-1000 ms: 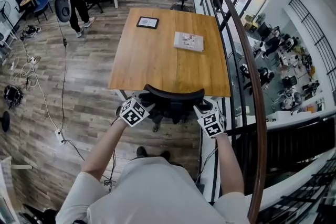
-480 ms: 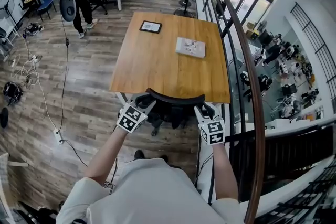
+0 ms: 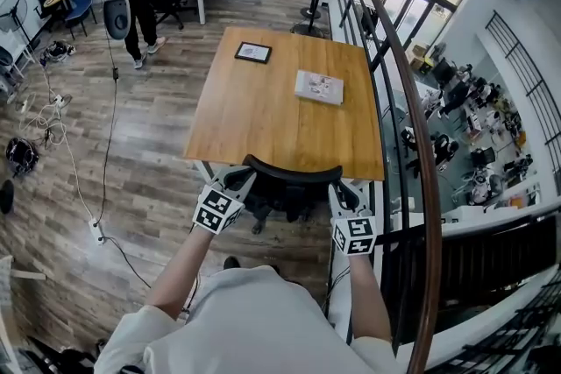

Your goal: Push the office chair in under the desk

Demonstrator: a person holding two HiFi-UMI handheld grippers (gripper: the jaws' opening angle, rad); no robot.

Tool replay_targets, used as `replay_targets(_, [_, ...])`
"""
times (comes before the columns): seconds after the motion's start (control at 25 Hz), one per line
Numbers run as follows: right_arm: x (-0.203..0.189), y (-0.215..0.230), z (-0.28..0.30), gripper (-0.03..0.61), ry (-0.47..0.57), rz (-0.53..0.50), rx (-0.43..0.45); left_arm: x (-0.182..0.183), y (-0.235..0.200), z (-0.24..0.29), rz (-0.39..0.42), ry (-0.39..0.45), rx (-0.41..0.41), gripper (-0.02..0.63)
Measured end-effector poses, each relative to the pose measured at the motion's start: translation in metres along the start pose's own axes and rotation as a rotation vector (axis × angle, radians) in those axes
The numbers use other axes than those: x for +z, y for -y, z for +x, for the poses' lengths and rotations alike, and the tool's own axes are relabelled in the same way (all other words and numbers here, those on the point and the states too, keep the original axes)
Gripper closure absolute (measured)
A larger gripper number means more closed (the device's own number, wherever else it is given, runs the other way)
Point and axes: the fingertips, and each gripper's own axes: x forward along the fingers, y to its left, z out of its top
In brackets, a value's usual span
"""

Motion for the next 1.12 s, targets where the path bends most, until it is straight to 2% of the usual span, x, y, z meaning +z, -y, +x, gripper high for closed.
replay_targets(0.16, [0.003,-0.002,-0.002,0.519,0.017,-0.031,-0.027,-0.004,-0.006,-0.003,-0.030,0.006,0.010,0.603])
replay_targets(0.36, [0.005,0.001,-0.003,0.573,0.041,-0.012,-0.035,-0.001,-0.009,-0.004,-0.040,0.033,0.021,0.618])
replay_targets(0.64, [0.014,0.005,-0.004,0.575,0.072,-0.001,-0.051,0.008,-0.012,-0.004,-0.040,0.056,0.024,0.620])
replay_targets(1.12, [0.017,0.003,-0.005,0.577,0.067,-0.007,-0.051,0.006,-0.015,-0.005,-0.044,0.046,0.016,0.620])
